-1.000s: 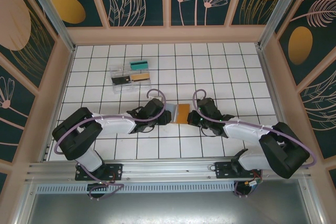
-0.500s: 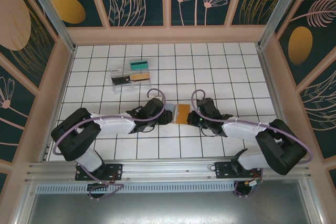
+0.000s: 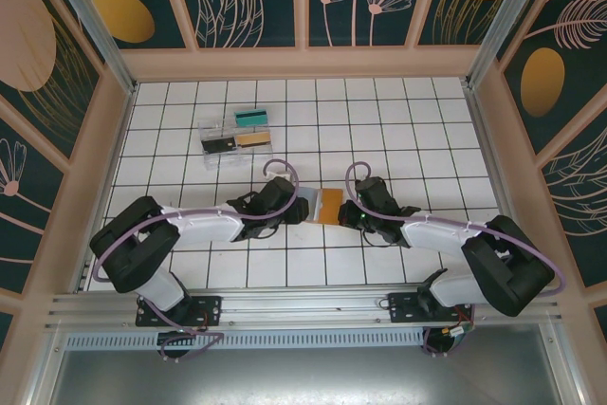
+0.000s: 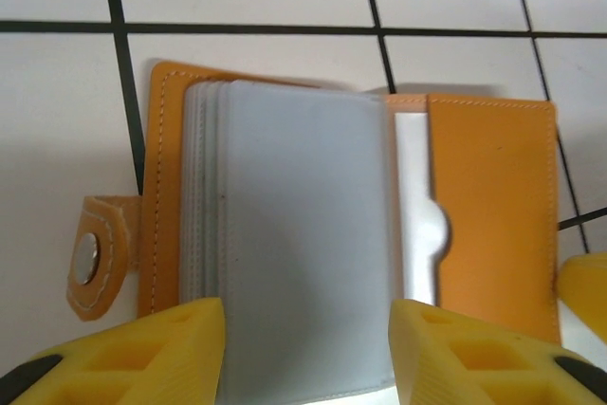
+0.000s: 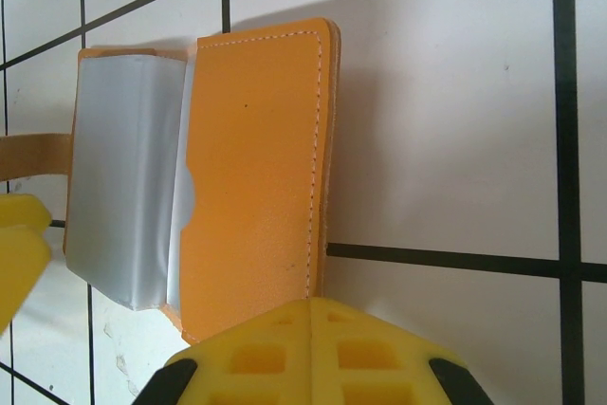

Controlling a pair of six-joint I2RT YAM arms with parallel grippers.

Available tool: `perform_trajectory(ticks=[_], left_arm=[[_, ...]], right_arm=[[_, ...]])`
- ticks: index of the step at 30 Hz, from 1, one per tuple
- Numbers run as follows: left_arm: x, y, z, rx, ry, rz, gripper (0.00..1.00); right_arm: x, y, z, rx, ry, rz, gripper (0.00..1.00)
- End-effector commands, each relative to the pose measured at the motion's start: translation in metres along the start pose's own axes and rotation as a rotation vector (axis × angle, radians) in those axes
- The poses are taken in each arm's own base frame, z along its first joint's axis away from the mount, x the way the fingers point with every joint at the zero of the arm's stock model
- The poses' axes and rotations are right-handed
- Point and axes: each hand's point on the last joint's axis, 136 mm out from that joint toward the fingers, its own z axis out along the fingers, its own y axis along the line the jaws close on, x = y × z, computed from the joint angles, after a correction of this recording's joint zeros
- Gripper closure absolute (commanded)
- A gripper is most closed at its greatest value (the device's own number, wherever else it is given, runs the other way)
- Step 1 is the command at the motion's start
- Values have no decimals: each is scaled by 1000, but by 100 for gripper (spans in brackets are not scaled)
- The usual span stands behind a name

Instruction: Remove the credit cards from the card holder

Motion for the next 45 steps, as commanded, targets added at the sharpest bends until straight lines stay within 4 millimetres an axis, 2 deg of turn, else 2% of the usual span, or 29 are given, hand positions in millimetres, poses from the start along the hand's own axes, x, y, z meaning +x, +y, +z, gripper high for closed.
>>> perform_trajectory(ticks=[1,5,9,14,17,23,30,36,40,45], left_arm=[[3,7,7,-31,23,13,51],[8,8,11,-35,42,9,51],[10,-1,13,16,59,7,51],[13,-27,7,176,74,6,35],[13,-32,3,213,68,0,34],[14,-39,-1,258,72,0,23],[0,-21,-5,136,8,5,24],[-14,-5,-10,31,-54,-10,24],[-17,-4,-7,20,-54,-6,24],[-16,-13,1,46,-34,-5,26]], right_arm=[[-6,6,-1,-25,-14,-7,100],[-6,6,-1,-27,-15,-6,100],[-6,7,0,-28,-13,-9,100],[-7,5,1,-22,-14,-9,100],[-5,3,3,-21,-8,-4,100],[-4,3,4,-26,-6,-1,100],[-5,1,2,-16,-8,-12,100],[-19,-11,0,15,-28,-16,100],[-25,-18,1,21,-28,-15,100],[-22,-16,7,5,2,-15,100]])
